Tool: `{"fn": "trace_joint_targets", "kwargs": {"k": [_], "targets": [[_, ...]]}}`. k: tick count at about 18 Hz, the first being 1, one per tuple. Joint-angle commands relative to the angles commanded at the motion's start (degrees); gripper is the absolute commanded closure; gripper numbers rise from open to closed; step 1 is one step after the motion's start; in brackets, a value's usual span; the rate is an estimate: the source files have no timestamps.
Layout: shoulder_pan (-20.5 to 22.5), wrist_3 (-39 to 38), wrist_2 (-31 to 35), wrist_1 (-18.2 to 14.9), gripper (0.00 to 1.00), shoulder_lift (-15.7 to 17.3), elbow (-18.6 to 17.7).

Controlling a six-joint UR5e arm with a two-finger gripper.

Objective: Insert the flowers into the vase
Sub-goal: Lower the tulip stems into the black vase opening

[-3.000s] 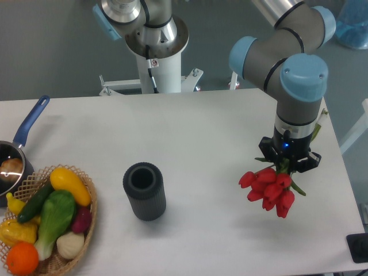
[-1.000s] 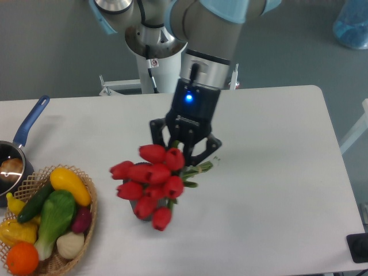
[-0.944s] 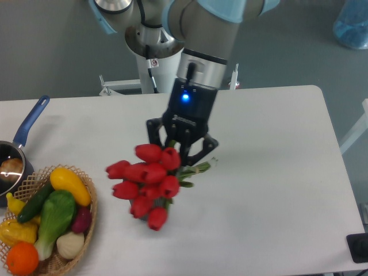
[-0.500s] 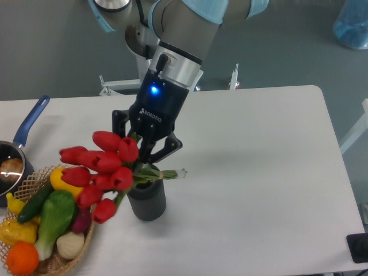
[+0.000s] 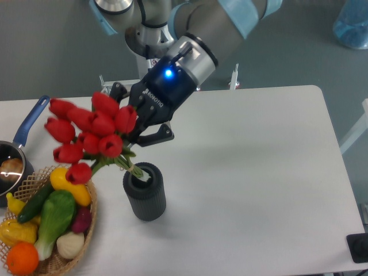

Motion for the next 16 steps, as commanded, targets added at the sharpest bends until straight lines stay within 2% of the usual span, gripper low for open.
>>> {"fn": "trace_joint_targets", "kwargs": {"k": [4,10,16], "targets": [[1.50,5.19,-5.72,0.00,0.90,-3.42,-0.52],[2.64,4.49,-7.04,-0.35,0.90,-3.87,-1.14],[3.70,4.75,-7.05,-0.26,0.90,-2.73,-4.04]]}}
